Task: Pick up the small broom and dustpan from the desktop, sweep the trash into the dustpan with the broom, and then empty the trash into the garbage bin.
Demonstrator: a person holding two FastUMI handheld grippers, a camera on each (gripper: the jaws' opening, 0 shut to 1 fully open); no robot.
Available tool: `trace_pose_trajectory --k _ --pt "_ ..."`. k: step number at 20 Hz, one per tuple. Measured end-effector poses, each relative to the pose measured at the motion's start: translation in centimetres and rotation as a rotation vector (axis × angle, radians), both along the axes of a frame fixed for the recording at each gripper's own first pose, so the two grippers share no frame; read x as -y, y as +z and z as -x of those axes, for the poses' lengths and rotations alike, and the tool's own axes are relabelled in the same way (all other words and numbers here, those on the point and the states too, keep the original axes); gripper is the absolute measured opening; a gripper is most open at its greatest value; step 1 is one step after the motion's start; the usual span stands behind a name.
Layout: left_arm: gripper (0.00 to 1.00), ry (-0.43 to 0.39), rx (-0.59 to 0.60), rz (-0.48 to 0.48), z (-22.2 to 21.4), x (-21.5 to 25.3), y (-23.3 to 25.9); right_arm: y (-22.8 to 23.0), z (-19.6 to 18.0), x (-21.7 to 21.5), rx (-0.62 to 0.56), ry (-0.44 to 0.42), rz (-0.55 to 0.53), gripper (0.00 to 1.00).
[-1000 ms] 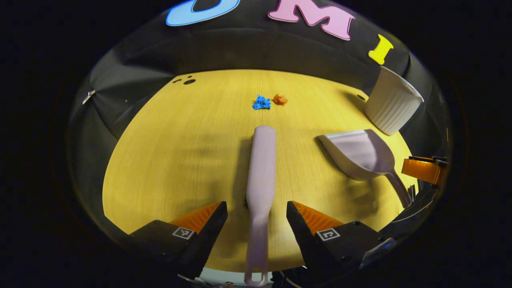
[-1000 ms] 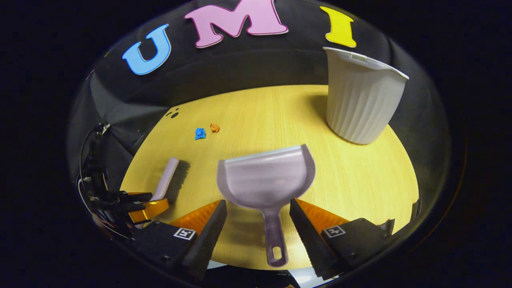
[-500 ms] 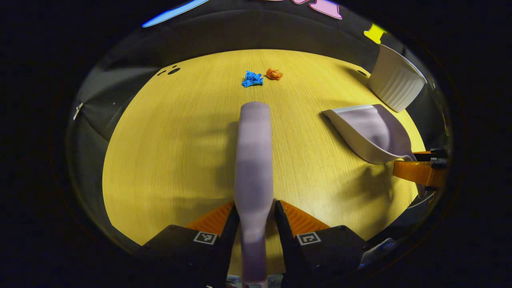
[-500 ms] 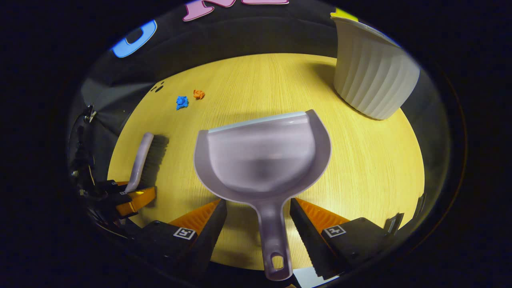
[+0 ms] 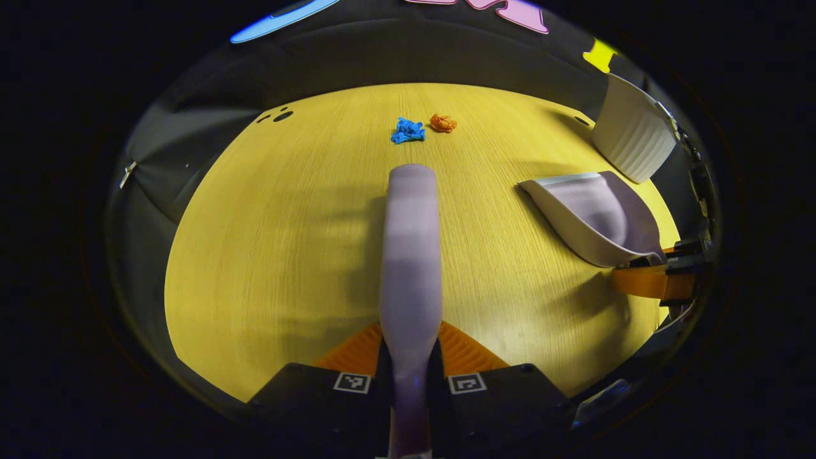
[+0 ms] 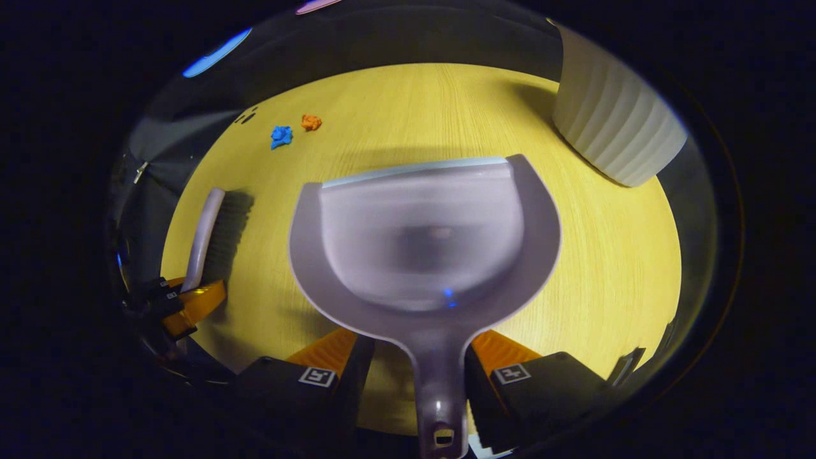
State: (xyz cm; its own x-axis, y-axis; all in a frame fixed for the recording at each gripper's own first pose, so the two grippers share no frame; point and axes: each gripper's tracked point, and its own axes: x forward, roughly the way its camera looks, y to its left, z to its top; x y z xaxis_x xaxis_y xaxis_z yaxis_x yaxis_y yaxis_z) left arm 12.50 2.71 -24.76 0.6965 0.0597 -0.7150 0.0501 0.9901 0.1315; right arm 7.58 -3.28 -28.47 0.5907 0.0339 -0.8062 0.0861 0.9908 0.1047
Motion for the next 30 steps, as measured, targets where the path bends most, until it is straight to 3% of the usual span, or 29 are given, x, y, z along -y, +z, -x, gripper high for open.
trace_pose_trajectory --k 1,3,7,10,20,23,24,25,30 --pt "0.30 0.007 -0.002 0.003 0.1 0.0 0.1 0.3 0.2 0.4 0.002 -0.005 0.004 0.61" --pt "0.29 0.008 -0.002 -0.001 0.0 -0.1 0.1 0.2 0.0 0.5 0.000 -0.002 -0.006 0.46" --pt "0.29 0.006 -0.006 -0.007 -0.7 -0.7 0.8 -0.1 -0.1 0.2 -0.042 0.023 -0.023 0.32" --pt "0.27 0.024 -0.006 0.023 -1.7 -1.5 1.8 0.1 -0.1 0.1 -0.056 0.079 -0.018 0.36" --pt "0.28 -0.001 0.023 -0.059 -10.0 -7.2 6.7 2.6 0.4 2.4 -0.058 0.214 0.024 0.36" --pt "0.28 -0.053 0.023 -0.161 -13.5 -8.7 8.2 3.2 0.5 2.0 -0.055 0.275 0.043 0.36" --pt "0.28 -0.075 0.023 -0.189 -14.8 -8.9 8.6 3.3 0.4 2.0 -0.053 0.299 0.060 0.31" --pt "0.28 -0.103 0.024 -0.217 -16.1 -8.9 9.1 3.2 0.4 2.1 -0.048 0.321 0.082 0.36" --pt "0.28 -0.253 0.015 -0.308 -22.7 -7.5 9.9 3.1 0.3 2.8 -0.064 0.373 0.117 0.36"
